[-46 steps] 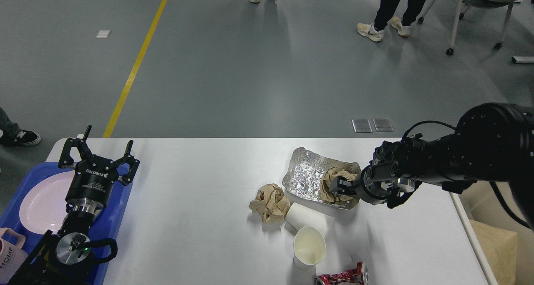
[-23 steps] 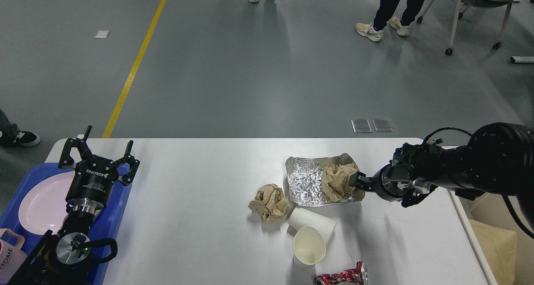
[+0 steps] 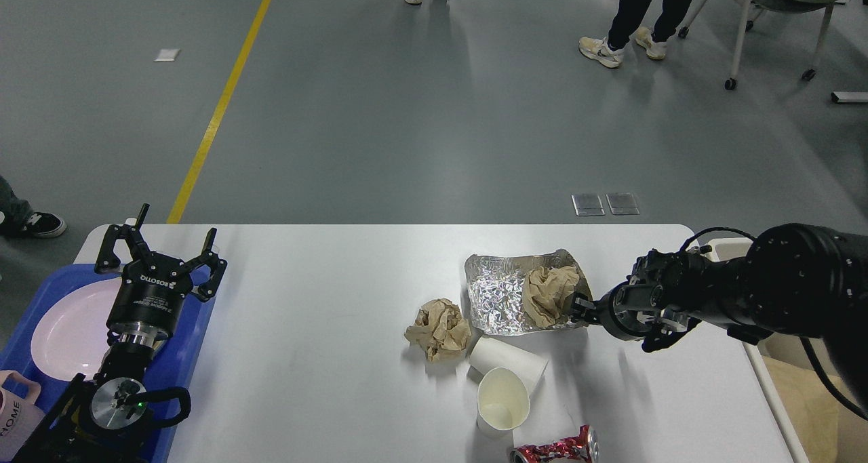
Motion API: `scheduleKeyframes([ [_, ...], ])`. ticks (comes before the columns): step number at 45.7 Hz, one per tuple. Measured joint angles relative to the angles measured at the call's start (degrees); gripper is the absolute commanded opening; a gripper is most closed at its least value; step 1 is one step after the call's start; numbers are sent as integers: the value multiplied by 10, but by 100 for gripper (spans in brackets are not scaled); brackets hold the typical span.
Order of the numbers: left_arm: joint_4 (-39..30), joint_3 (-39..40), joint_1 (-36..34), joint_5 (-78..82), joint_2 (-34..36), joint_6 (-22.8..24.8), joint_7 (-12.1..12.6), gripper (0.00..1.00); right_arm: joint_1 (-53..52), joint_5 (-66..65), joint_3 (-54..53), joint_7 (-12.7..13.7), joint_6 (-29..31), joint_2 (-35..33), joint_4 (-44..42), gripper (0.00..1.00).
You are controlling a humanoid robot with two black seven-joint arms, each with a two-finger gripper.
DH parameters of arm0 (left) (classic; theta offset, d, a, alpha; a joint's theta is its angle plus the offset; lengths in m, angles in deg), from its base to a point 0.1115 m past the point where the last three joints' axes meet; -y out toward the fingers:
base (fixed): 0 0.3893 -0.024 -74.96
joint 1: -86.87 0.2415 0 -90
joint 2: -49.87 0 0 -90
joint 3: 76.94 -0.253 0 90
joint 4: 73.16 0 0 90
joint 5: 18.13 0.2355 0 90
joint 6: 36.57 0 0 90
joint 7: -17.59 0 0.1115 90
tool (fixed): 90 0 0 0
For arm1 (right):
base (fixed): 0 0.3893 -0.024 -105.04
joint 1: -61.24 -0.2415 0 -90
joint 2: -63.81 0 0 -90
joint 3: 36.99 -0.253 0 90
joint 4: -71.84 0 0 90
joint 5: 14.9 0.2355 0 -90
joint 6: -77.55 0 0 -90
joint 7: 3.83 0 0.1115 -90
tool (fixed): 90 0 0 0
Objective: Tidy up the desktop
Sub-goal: 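Grasp the rim of the foil tray with the right gripper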
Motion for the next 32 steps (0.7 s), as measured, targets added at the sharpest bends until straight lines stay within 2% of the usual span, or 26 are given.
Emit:
scheduleKeyframes([
  [4, 0, 0, 0, 0, 0, 0, 0, 97, 5, 23, -1, 0, 0, 0, -13, 84],
  [23, 0, 0, 0, 0, 0, 0, 0, 97, 2, 208, -53, 1, 19, -3, -6, 84],
  [32, 0, 0, 0, 0, 0, 0, 0, 97, 8, 232, -59, 1, 18, -1, -9, 82],
])
